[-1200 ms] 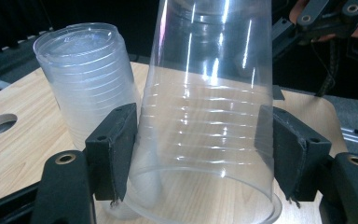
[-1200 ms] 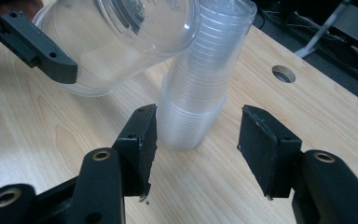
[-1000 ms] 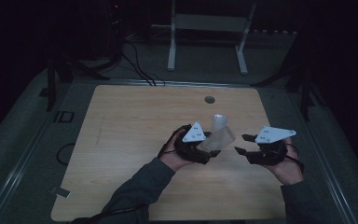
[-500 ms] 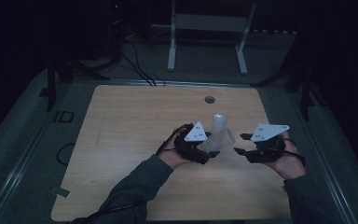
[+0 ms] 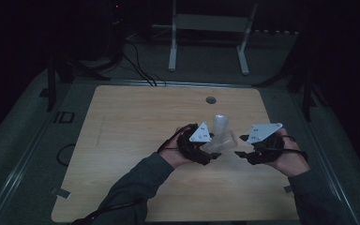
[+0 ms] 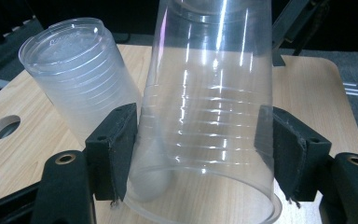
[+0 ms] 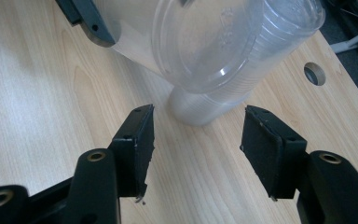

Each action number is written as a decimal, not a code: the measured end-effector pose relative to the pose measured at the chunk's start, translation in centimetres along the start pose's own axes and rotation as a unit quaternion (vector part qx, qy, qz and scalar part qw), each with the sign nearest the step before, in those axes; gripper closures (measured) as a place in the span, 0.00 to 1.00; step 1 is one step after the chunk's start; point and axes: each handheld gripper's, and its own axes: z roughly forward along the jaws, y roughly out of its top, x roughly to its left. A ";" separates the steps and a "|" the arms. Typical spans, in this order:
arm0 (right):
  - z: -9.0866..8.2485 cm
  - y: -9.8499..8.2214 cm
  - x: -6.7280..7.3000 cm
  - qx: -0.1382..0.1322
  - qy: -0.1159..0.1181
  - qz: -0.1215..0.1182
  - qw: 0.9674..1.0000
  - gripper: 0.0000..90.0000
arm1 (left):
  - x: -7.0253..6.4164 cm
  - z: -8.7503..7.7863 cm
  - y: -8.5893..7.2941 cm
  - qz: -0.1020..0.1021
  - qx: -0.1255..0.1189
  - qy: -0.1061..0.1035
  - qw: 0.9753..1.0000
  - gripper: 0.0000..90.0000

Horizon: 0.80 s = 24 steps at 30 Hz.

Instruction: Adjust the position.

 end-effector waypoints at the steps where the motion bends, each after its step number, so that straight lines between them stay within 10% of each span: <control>1: 0.0 0.1 0.0 0.003 0.000 -0.003 1.000 0.48 | 0.0 0.0 0.0 0.002 0.002 0.000 1.000 0.35; 24: 0.0 1.6 -0.1 0.058 0.008 -0.034 0.998 0.39 | -0.3 0.7 1.1 0.064 0.077 -0.004 0.995 0.35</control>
